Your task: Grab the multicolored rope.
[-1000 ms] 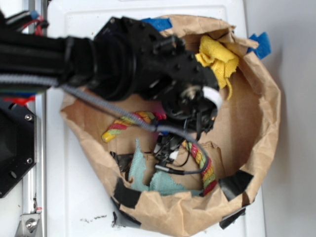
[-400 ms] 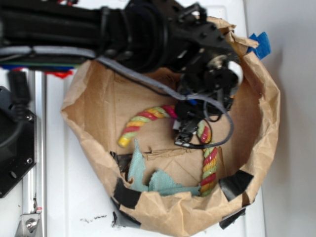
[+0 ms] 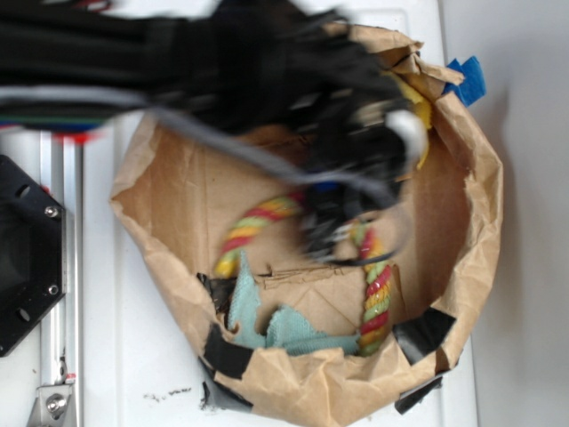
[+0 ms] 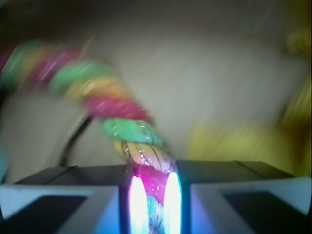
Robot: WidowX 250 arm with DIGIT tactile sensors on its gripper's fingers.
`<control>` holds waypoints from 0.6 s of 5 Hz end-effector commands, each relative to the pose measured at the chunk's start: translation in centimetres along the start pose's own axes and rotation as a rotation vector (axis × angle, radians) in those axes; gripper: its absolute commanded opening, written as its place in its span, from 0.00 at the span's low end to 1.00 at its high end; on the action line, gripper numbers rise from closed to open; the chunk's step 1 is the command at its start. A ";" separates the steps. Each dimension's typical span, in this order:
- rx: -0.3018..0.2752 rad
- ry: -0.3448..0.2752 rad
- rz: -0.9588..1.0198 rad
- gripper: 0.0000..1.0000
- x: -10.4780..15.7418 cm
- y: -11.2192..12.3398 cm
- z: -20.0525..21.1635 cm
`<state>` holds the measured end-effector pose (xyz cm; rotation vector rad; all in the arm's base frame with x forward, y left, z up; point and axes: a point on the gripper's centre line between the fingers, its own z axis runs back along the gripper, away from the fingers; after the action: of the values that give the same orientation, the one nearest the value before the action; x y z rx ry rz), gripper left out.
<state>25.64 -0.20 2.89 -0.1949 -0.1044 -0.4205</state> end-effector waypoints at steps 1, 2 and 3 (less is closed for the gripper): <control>0.004 -0.145 0.193 0.00 0.3 -6.3 9.5; 0.046 -0.114 0.338 0.00 0.1 -6.9 14.0; 0.080 -0.089 0.411 0.00 0.6 -6.4 14.6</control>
<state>21.50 -1.52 16.80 -0.1502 -0.1164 0.0333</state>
